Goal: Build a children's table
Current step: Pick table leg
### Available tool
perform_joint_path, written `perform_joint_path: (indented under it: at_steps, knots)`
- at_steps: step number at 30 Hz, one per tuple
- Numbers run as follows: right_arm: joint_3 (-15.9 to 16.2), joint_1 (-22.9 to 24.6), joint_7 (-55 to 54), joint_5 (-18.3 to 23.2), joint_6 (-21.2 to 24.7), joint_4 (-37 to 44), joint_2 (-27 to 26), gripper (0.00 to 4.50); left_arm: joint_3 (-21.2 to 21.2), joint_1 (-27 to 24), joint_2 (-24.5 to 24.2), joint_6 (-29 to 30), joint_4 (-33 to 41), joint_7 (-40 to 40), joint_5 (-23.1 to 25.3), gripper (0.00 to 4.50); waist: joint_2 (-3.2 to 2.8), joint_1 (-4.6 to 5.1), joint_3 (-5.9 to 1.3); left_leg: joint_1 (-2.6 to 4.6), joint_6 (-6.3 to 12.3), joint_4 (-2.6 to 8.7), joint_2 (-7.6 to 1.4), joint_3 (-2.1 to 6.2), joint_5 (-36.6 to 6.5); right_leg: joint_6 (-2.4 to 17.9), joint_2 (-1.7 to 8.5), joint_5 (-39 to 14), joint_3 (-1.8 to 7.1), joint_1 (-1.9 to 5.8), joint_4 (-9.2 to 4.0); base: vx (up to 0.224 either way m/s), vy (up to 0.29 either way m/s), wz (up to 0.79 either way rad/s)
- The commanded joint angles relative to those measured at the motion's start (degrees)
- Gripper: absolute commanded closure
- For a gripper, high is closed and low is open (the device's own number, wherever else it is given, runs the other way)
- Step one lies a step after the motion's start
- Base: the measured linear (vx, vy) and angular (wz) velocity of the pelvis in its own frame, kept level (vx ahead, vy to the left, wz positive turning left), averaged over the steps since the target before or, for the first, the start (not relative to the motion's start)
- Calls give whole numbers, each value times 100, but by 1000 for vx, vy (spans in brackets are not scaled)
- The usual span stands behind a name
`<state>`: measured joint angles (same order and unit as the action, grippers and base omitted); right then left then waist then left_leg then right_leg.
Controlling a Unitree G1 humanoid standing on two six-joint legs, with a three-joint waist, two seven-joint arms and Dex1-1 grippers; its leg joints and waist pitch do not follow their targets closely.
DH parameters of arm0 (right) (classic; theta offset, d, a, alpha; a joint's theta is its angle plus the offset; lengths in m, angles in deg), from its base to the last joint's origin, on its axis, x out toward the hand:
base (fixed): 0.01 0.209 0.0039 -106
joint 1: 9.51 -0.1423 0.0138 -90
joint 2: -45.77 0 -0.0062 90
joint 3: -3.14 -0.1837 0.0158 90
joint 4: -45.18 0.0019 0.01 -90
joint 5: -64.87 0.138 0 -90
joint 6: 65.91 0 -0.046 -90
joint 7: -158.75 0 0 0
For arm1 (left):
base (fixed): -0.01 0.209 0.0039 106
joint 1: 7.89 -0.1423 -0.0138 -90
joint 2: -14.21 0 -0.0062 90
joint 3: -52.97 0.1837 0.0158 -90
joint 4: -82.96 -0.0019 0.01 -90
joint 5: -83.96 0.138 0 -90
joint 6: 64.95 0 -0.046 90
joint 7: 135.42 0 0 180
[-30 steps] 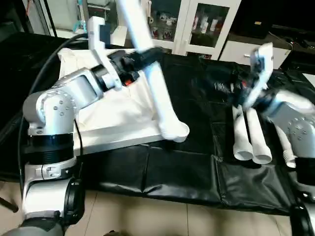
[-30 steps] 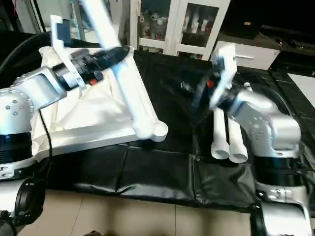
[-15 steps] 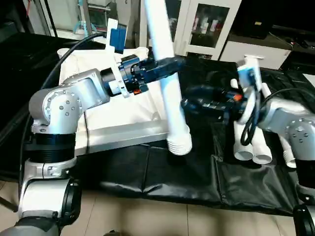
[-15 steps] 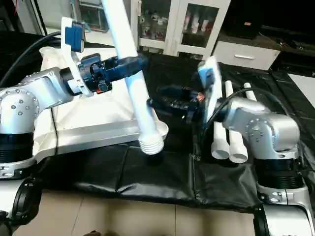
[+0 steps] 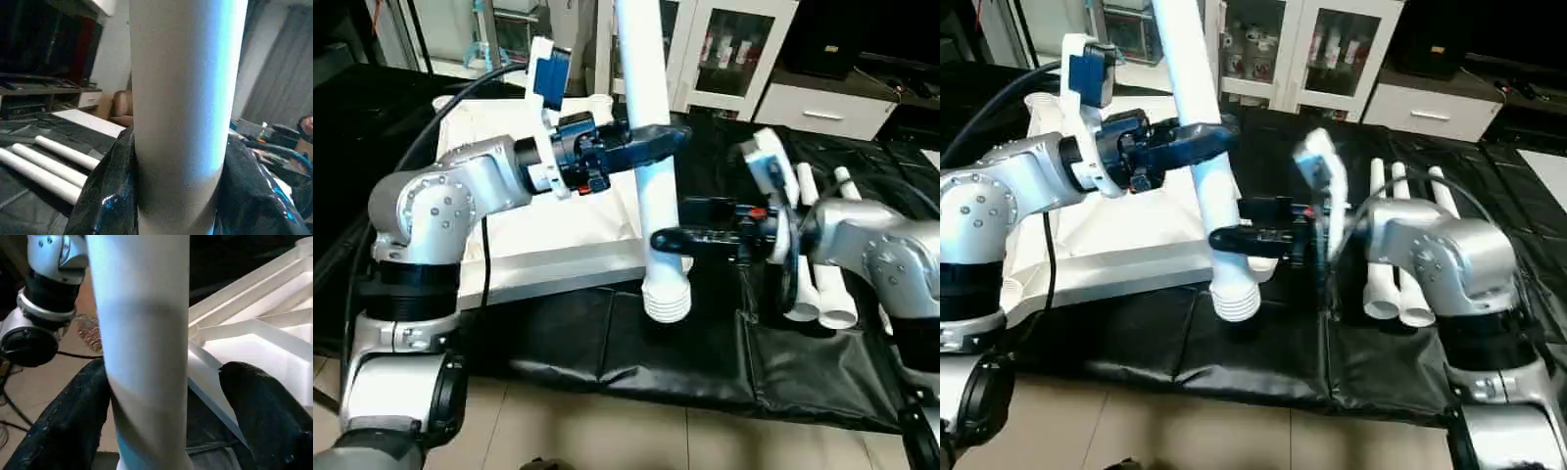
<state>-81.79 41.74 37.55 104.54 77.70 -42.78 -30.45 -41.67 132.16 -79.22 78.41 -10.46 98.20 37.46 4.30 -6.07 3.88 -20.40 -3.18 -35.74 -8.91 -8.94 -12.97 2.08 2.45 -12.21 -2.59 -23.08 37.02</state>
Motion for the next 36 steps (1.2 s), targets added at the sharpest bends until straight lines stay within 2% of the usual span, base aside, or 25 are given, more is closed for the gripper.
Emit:
perform_joint_path:
  at_steps: [1,6,14,17,19,22,24,28,30,32,36]
  knots:
    - [46,-92,-25,-73,77,-43,29,74,9,165,63,11,124,154,-185,271,-23,-18,-436,22,189,356,-378,80,427,1464,605,400,325,427,-323,0,0,0]
    - [96,-155,49,6,96,-24,-16,74,-83,182,67,32,73,291,-371,271,-29,-46,-438,25,186,357,-383,80,416,1462,606,425,324,421,-317,0,0,0]
    - [227,-147,175,-11,128,-38,-4,74,61,140,17,-101,-60,525,-230,271,-38,-45,-441,19,168,363,-383,85,400,1445,605,442,321,428,-314,0,0,0]
    - [369,-124,244,-74,106,-17,7,74,126,127,14,-128,-56,601,-182,271,-49,-48,-447,26,166,360,-386,84,418,1459,604,504,318,422,-307,0,0,0]
    - [445,-106,291,-95,104,18,23,101,152,125,17,-109,-11,588,-183,271,-44,-47,-446,25,156,361,-390,86,398,1478,612,520,321,426,-307,0,0,0]
    - [505,-85,350,-94,105,60,55,112,173,136,17,-84,25,577,-186,271,-39,-50,-448,19,158,359,-386,83,391,1481,608,521,324,433,-304,0,0,0]
    - [579,-59,420,-116,93,102,106,151,199,160,6,-83,8,622,-157,271,-47,-51,-449,20,152,359,-389,87,397,1483,609,539,323,433,-303,0,0,0]
    - [645,-42,463,-165,70,122,144,172,234,180,-9,-106,-38,690,-121,271,-41,-50,-447,16,156,357,-384,86,393,1478,607,540,326,438,-305,0,0,0]
    - [657,-43,466,-181,63,120,149,199,247,185,-15,-114,-53,711,-114,271,-45,-51,-449,14,145,358,-385,87,404,1469,605,546,324,437,-300,0,0,0]
    - [676,-34,483,-190,51,126,162,202,272,185,-28,-135,-72,744,-90,271,-51,-52,-450,19,145,357,-387,89,412,1468,606,559,324,434,-301,0,0,0]
    - [706,-13,555,-199,20,146,199,243,319,188,-70,-187,-119,808,-44,271,-56,-52,-452,25,134,360,-387,90,381,1483,605,550,323,436,-300,0,0,0]
